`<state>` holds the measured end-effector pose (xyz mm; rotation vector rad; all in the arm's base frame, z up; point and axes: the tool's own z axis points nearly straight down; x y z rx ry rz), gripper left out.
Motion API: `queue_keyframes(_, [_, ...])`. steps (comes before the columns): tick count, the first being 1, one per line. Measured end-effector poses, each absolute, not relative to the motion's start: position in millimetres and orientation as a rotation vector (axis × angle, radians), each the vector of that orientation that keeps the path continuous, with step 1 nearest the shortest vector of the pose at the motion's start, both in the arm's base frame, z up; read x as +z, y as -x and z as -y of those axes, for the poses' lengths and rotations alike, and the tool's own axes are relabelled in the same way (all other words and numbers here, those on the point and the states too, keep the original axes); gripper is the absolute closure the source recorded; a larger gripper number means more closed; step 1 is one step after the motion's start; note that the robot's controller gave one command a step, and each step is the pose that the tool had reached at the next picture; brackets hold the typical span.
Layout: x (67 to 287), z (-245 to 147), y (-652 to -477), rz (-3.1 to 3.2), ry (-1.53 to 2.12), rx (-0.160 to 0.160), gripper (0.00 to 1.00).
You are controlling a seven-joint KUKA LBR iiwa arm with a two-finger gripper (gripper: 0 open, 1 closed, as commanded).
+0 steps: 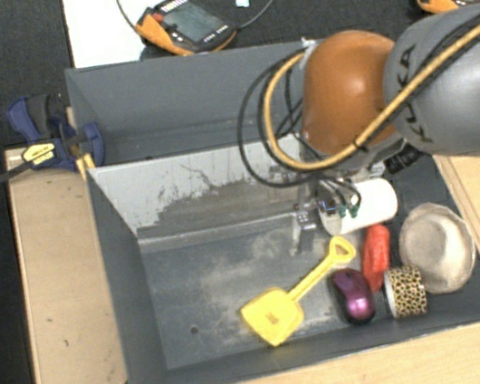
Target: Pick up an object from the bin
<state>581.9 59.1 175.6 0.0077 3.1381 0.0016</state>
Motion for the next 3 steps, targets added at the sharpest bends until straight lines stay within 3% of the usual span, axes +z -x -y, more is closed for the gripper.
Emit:
queue_keyframes(1, [176,-59,-581.9,-3.138,-0.008,0.002,0.0])
queue_keyframes(2, [161,-50,-586.5,-3.13,0.018,0.005,0.0])
queue_keyframes(3, [122,-49,-563.5,-3.075,0.587,0.003,0.0])
